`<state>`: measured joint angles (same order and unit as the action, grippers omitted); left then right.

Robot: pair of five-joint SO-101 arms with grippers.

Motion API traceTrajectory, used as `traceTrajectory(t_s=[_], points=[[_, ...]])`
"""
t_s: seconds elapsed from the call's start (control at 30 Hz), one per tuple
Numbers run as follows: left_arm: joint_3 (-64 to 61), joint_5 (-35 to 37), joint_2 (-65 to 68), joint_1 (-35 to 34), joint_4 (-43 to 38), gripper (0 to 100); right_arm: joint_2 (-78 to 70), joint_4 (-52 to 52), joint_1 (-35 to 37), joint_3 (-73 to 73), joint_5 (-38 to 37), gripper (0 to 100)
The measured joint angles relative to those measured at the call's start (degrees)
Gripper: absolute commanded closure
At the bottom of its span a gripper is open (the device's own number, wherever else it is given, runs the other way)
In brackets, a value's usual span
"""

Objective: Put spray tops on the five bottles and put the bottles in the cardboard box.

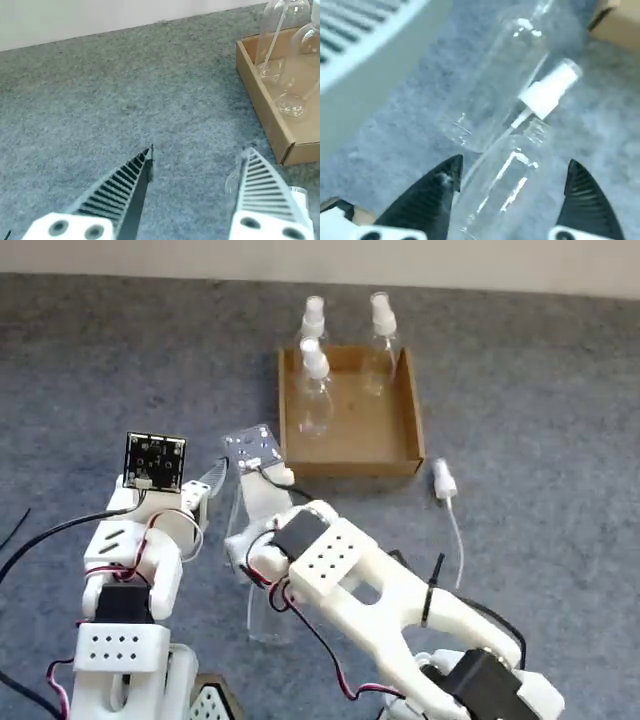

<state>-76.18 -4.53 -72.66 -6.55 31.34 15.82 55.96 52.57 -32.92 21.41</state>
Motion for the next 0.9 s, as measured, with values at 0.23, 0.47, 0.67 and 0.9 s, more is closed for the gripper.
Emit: traceTrajectory(t_s=[0.23,0.47,0.67,0.9], points=[[0.0,0.0,0.0,0.0,0.0,74,-8.44,-0.26,-0.09,0.0,0.26,73.9],[0.0,0.0,0.0,0.0,0.0,74,-11.16,-0.26,-3.78,-1.14,0.35,87.8],[0.0,0.0,0.0,0.0,0.0,74,-10.37,4.48,-12.22,-1.76,-9.32,92.5],[0.0,0.0,0.0,0.0,0.0,75,-1.32,13.71,-32.09,-0.79,-25.41,92.5]])
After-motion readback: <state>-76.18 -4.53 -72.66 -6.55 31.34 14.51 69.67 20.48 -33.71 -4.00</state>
